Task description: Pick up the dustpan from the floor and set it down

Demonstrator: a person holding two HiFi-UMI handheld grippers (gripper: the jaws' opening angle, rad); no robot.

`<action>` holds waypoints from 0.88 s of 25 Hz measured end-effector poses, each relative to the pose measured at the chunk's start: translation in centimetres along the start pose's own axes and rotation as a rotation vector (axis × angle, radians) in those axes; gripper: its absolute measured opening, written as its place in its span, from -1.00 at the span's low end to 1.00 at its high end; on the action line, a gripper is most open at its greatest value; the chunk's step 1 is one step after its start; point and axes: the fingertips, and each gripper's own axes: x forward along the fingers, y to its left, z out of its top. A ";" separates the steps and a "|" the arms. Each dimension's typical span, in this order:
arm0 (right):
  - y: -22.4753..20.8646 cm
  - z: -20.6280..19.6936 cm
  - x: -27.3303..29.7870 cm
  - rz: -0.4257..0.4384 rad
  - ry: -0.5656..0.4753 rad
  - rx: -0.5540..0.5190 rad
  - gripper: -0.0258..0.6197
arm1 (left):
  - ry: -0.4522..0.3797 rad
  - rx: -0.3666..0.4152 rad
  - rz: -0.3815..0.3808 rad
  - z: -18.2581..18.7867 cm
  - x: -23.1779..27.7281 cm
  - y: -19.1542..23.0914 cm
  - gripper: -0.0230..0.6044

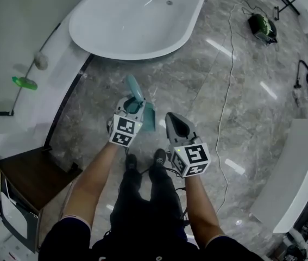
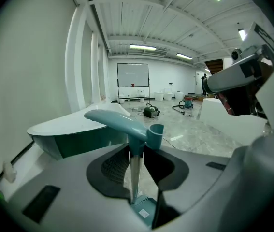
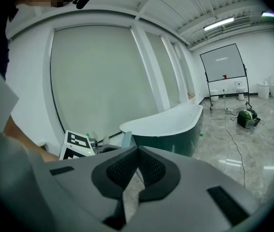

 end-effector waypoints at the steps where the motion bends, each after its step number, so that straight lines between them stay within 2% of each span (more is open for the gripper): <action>1: -0.5 -0.2 0.4 -0.004 0.004 -0.001 -0.90 | 0.005 -0.001 0.000 -0.3 0.7 0.0 -0.59; 5: -2.0 -0.7 1.4 -0.012 0.014 -0.001 -0.90 | 0.030 -0.003 -0.002 -1.2 2.7 -0.1 -0.59; 16: -5.5 -0.9 1.3 -0.042 0.017 0.006 -0.90 | -0.007 -0.014 -0.009 -0.5 7.5 -1.7 -0.59; 22: -7.0 -1.2 0.7 -0.059 0.018 0.016 -0.90 | 0.010 -0.022 -0.002 -0.4 9.4 -2.5 -0.59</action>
